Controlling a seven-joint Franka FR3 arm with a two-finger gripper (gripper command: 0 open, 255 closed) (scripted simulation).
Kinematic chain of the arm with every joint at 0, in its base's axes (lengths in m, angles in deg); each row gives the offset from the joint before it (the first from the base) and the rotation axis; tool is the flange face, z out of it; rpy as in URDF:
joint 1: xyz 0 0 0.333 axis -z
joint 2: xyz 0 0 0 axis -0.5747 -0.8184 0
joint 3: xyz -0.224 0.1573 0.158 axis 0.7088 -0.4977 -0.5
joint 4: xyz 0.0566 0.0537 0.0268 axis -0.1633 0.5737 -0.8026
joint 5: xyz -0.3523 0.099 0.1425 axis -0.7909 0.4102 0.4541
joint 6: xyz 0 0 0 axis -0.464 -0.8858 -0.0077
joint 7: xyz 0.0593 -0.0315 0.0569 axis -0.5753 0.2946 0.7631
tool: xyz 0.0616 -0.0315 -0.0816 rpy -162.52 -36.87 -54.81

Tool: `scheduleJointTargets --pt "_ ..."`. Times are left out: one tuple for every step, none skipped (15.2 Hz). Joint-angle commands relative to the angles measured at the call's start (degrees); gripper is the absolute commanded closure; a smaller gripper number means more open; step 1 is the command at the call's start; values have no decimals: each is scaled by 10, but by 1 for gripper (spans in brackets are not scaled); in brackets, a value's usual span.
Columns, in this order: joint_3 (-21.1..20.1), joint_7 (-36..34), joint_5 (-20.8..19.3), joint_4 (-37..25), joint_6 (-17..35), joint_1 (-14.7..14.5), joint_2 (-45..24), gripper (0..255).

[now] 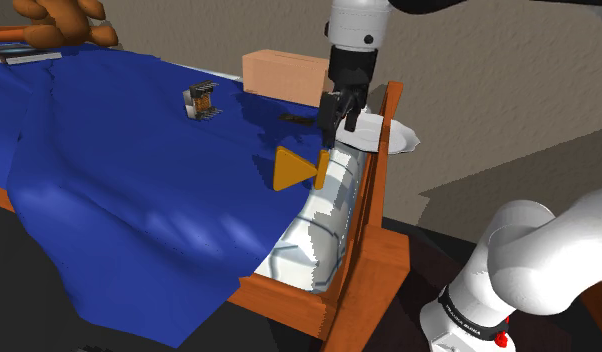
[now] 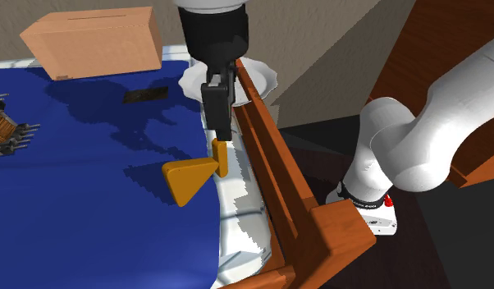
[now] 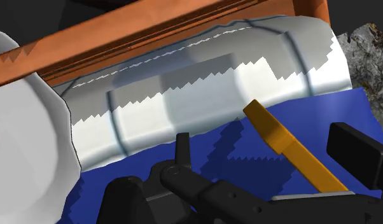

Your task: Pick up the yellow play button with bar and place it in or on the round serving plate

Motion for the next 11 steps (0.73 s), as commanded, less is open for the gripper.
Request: scheduleJointTargets --pt "-13 -4 13 -29 6 -10 -27 0" --pt "-14 -4 13 -30 6 -11 -28 0" --pt "-14 -3 14 -21 14 -11 -26 0" --pt "-14 -3 14 -11 21 -12 -24 0" --pt "-15 -3 15 -2 29 -12 -22 0" --pt "-15 -2 15 7 36 -12 -21 0" --pt "-15 -2 16 16 44 -12 -20 0" --pt "-16 -2 16 25 51 -13 -18 0" --pt "-16 -1 17 38 63 -13 -16 0" --pt "-16 -1 17 38 63 -13 -16 0" --pt "-16 -1 17 38 63 -13 -16 0"
